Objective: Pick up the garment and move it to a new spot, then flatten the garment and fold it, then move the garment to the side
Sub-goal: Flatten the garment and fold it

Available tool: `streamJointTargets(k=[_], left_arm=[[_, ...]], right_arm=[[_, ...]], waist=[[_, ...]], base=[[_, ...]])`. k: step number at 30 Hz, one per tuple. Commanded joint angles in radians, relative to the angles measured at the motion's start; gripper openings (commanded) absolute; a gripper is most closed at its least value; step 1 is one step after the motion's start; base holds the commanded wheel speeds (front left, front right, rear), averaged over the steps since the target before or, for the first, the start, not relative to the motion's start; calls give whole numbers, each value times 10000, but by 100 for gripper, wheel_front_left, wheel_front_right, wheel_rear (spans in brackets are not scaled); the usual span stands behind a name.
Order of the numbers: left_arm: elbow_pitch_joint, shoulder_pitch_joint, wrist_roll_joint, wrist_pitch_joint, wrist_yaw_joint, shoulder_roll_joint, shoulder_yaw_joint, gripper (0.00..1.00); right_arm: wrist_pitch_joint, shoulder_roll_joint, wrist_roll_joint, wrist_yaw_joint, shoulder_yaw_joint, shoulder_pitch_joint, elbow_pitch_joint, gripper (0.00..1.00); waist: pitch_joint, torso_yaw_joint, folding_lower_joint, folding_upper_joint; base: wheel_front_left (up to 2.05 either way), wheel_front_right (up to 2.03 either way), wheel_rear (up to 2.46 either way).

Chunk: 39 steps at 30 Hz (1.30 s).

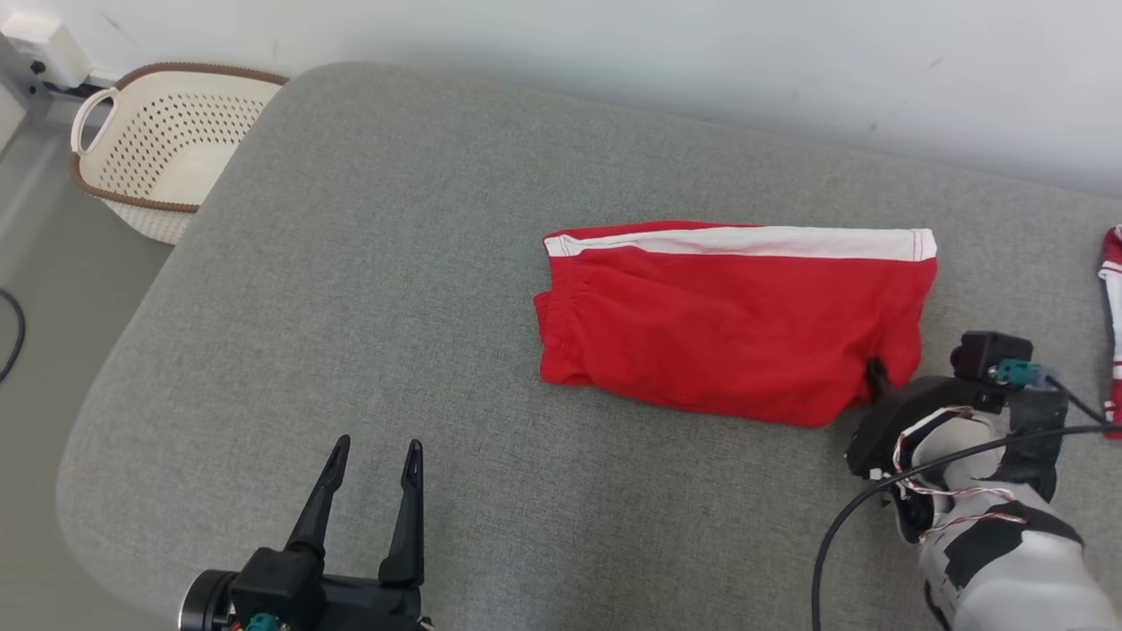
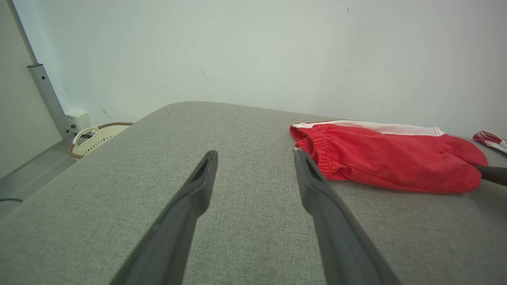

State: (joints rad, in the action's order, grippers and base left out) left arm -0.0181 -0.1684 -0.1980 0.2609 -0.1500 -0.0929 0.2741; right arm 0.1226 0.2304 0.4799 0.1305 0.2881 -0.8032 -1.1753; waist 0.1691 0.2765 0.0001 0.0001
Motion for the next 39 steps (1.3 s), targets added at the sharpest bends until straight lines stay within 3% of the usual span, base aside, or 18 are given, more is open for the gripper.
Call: streamJointTargets(k=[1, 12, 25, 26, 27, 28, 39], left_arm=[[-47, 83, 85, 60, 50, -26, -80, 100], [-279, 598, 133, 60, 223, -63, -351, 100], [-279, 839, 185, 60, 313, -72, -532, 100], [-292, 848, 187, 60, 316, -72, -542, 100], [-305, 855, 189, 60, 322, -71, -549, 100], [-318, 864, 189, 60, 337, -66, -554, 100], [-333, 1196, 120, 60, 356, -191, -762, 100]], right_arm=[[143, -140, 174, 5, 92, 277, 32, 0], [626, -289, 1279, 5, 1177, 1637, 1461, 0], [286, 441, 2111, 5, 2207, 3376, 3459, 0], [295, 455, 2188, 5, 2153, 3433, 3502, 18], [293, 455, 2212, 5, 2126, 3485, 3535, 54], [278, 446, 2209, 5, 2125, 3511, 3562, 100], [1246, 553, 1222, 5, 1441, 3845, 4162, 100]], waist=[[-167, -138, -1, -1], [-1019, -976, -1, -1], [-1311, -1654, -1, -1], [-1323, -1681, -1, -1], [-1336, -1697, -1, -1], [-1355, -1708, -1, -1], [-1660, -1955, -1, -1]], base=[[0, 0, 0], [0, 0, 0], [0, 0, 0], [0, 0, 0], [0, 0, 0], [0, 0, 0], [0, 0, 0]])
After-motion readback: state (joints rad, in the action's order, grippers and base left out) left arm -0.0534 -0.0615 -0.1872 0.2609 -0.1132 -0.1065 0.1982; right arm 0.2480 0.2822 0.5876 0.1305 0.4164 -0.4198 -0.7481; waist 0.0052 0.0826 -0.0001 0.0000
